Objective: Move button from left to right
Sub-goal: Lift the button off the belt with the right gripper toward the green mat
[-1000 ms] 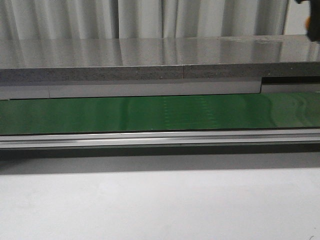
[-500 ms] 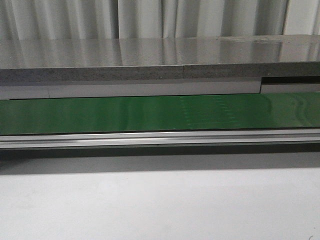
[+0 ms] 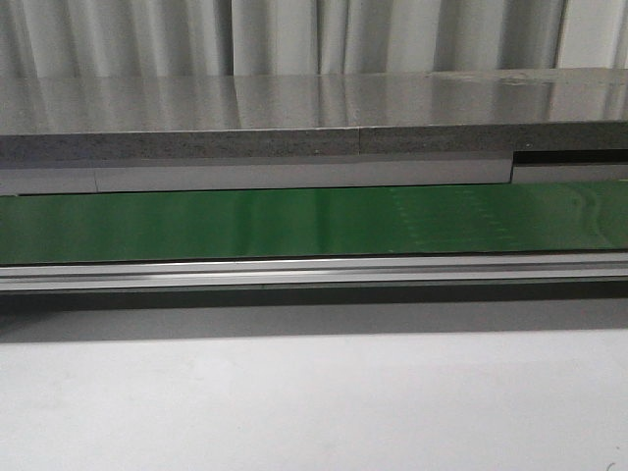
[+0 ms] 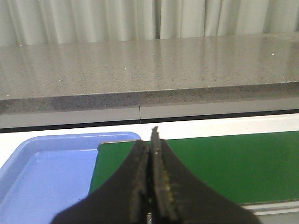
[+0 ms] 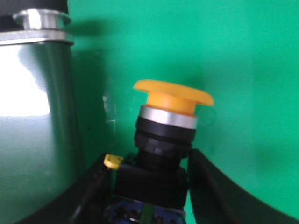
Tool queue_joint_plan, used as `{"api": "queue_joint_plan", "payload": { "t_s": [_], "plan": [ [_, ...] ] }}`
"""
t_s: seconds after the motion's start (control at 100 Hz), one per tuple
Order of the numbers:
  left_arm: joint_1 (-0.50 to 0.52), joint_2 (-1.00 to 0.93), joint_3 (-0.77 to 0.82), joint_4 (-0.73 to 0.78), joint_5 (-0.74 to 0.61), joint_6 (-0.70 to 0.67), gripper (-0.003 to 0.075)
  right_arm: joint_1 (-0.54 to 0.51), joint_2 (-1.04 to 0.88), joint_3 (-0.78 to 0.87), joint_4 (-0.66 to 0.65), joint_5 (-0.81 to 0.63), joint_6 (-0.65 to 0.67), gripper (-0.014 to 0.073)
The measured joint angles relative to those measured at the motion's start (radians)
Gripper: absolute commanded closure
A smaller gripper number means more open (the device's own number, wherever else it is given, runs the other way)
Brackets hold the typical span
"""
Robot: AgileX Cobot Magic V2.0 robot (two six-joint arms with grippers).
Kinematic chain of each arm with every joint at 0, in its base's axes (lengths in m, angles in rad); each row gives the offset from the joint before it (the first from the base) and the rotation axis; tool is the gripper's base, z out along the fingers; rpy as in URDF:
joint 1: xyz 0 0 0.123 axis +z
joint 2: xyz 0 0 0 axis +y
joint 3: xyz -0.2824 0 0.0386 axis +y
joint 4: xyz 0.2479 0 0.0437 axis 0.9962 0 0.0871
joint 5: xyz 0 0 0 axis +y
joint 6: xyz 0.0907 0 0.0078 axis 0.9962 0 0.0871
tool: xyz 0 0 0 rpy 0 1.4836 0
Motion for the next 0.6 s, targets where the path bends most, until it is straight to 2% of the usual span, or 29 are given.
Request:
{"api": "queue_joint_plan", "payload": {
  "t_s": [0.18,0.45,0.6],
  "plan": [
    [0.0,0.0,0.0,0.0,0.0,0.0,0.0741,0.0,0.035,0.0,0.0,0.0,0.0,0.0314],
    [0.0,0.0,0.0,0.0,0.0,0.0,0.0741,0.0,0.035,0.0,0.0,-0.002,-0.002,0.0129],
    [0.0,0.0,0.0,0.0,0.0,0.0,0.0741,-0.002,0.035,0.0,-0.004,-0.002,-0.002,0.0102]
  ]
}}
